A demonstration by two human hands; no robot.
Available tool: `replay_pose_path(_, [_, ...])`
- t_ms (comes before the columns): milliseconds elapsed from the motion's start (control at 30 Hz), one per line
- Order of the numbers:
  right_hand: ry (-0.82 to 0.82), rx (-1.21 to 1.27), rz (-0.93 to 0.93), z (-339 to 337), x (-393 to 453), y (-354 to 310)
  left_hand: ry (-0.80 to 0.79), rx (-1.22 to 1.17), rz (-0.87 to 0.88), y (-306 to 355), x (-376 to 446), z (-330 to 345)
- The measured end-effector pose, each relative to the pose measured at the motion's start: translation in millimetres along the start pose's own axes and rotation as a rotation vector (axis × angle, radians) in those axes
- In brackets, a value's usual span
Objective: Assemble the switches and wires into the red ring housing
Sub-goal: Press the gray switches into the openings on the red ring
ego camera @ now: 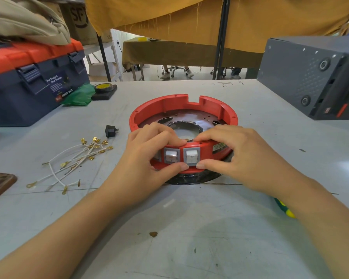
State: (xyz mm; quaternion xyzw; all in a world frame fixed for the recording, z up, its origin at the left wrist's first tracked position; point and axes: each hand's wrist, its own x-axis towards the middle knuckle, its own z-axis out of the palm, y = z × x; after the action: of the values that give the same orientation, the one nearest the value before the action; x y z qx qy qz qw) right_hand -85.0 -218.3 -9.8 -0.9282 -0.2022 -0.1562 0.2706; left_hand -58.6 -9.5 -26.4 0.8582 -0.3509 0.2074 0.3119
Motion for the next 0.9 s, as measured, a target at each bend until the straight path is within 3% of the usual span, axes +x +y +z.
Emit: replay_pose_path(900, [0.047, 0.079, 0.036, 4.3, 2.9, -1.6, 0.094, 0.027, 0.045, 4.3, 4.7, 6.0])
